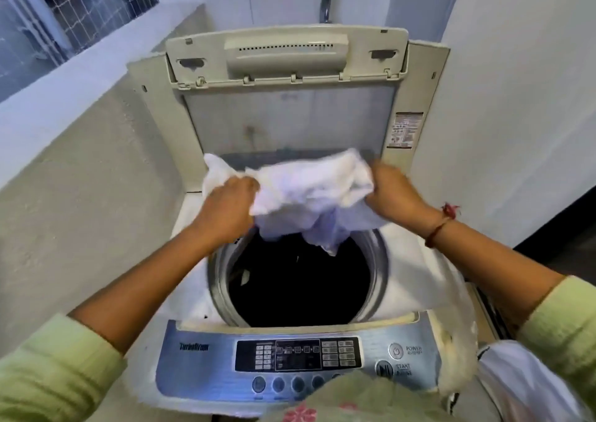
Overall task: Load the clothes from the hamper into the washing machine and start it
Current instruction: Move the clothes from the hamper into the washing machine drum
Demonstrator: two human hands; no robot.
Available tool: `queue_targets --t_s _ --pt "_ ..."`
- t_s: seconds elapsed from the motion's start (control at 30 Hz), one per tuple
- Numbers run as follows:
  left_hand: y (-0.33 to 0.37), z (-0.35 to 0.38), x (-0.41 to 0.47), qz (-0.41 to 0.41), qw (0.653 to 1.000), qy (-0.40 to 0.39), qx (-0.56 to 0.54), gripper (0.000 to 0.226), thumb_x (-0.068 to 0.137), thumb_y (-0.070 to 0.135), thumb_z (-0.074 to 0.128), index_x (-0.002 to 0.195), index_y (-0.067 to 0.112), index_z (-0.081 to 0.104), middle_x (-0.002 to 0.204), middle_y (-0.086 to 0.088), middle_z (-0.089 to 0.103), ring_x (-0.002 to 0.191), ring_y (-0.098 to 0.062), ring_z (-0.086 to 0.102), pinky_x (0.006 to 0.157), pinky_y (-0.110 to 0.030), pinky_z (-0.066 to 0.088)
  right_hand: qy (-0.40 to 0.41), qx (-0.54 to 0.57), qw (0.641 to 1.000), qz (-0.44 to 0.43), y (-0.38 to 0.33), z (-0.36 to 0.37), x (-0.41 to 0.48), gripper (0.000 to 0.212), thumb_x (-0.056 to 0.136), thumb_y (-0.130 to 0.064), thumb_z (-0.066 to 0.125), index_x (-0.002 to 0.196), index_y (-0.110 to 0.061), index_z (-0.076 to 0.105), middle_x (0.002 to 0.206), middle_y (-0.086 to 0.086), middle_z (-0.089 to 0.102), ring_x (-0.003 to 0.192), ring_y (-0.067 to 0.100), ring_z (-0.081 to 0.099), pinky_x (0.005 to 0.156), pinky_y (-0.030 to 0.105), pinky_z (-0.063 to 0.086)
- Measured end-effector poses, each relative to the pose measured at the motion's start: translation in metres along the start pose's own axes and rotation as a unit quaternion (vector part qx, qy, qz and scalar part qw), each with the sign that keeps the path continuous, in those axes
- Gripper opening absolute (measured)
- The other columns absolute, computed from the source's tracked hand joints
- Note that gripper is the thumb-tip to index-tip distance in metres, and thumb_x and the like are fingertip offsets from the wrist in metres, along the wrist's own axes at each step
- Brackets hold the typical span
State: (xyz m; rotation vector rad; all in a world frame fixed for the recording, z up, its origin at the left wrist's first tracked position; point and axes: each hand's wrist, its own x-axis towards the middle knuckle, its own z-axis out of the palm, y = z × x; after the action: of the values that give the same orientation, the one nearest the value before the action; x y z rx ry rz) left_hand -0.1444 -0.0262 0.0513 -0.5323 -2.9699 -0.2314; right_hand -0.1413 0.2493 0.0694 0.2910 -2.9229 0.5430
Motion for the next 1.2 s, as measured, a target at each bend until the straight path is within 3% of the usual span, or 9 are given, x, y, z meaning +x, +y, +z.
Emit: queue_targets --t_s 0.1,0.2,0.37,0.47,0.57,0.67,0.77,0.9,1.2 --pt "-0.007 0.070 -0.022 -0.001 0.890 -0.456 0.010 0.038 0.088 0.012 0.054 0.125 0.001 0.054 0.135 -0.016 0.053 0.118 -0.028 0.054 0.099 -0.035 0.043 -0.437 -0.107 0.892 -0.040 0.001 0.042 -0.027 0.010 0.082 -0.014 0.063 0.079 -0.006 0.060 0.090 0.015 0.063 0.080 0.029 0.057 0.074 0.033 0.048" --pt "0.000 0.128 -0.038 0.052 0.813 -0.574 0.078 0.043 0.086 0.019 0.052 0.129 0.012 0.053 0.133 -0.012 0.055 0.118 -0.029 0.053 0.099 -0.039 0.045 -0.603 -0.092 0.791 -0.047 0.001 0.090 -0.055 0.029 0.079 -0.013 0.070 0.104 -0.001 0.063 0.110 0.016 0.065 0.089 0.020 0.053 0.072 0.023 0.042" --pt "0.011 0.153 -0.021 0.045 0.834 -0.549 -0.021 0.041 0.089 0.010 0.053 0.129 0.007 0.053 0.136 -0.013 0.052 0.122 -0.028 0.050 0.099 -0.031 0.039 -0.511 -0.023 0.859 -0.005 0.009 0.120 -0.048 0.033 0.077 -0.018 0.070 0.106 -0.003 0.063 0.109 0.015 0.065 0.084 0.018 0.052 0.069 0.024 0.039" --pt "0.002 0.155 0.002 -0.022 0.889 -0.452 -0.072 0.037 0.091 0.012 0.053 0.127 0.005 0.055 0.133 -0.016 0.054 0.122 -0.028 0.051 0.097 -0.029 0.038 -0.286 0.094 0.949 0.091 0.029 0.130 -0.028 0.033 0.078 -0.025 0.064 0.102 -0.003 0.063 0.108 0.018 0.064 0.094 0.027 0.058 0.070 0.021 0.031" --pt "-0.009 0.172 0.017 -0.119 0.943 -0.293 -0.102 0.046 0.091 0.017 0.050 0.136 0.011 0.044 0.137 -0.017 0.049 0.124 -0.032 0.050 0.100 -0.038 0.041 -0.086 0.173 0.963 0.187 0.040 0.141 -0.019 0.029 0.081 -0.011 0.062 0.109 -0.003 0.061 0.113 0.018 0.064 0.107 0.032 0.058 0.080 0.025 0.038" --pt "-0.004 0.197 0.010 -0.102 0.947 -0.298 -0.068 0.060 0.090 0.016 0.047 0.146 0.018 0.025 0.142 -0.017 0.041 0.126 -0.034 0.047 0.101 -0.041 0.041 -0.253 0.199 0.939 0.125 0.038 0.150 -0.028 0.044 0.084 -0.008 0.059 0.127 -0.009 0.052 0.129 0.013 0.056 0.117 0.024 0.053 0.092 0.021 0.035" --pt "0.018 0.218 -0.010 -0.018 0.873 -0.487 -0.020 0.055 0.092 0.020 0.053 0.144 0.016 0.034 0.147 -0.009 0.039 0.132 -0.028 0.042 0.107 -0.035 0.035 -0.502 0.213 0.831 0.111 0.033 0.155 -0.050 0.036 0.089 -0.013 0.056 0.125 -0.011 0.056 0.113 0.012 0.063 0.098 0.018 0.056 0.081 0.026 0.044" --pt "0.042 0.223 -0.028 -0.049 0.748 -0.662 -0.010 0.042 0.096 0.023 0.049 0.136 0.009 0.046 0.139 -0.006 0.048 0.123 -0.024 0.051 0.090 -0.030 0.046 -0.464 0.237 0.845 0.120 0.037 0.141 -0.062 0.032 0.092 -0.011 0.051 0.124 -0.008 0.056 0.108 0.011 0.062 0.089 0.015 0.057 0.073 0.021 0.047" --pt "0.087 0.135 0.036 -0.062 0.930 -0.213 -0.292 0.015 0.091 0.013 0.053 0.084 0.013 0.066 0.086 -0.009 0.068 0.080 -0.025 0.064 0.075 -0.037 0.054 -0.219 0.426 0.865 0.151 0.072 0.015 -0.079 0.025 0.092 -0.007 0.053 0.116 -0.009 0.060 0.108 0.006 0.062 0.100 0.016 0.059 0.094 0.028 0.046"
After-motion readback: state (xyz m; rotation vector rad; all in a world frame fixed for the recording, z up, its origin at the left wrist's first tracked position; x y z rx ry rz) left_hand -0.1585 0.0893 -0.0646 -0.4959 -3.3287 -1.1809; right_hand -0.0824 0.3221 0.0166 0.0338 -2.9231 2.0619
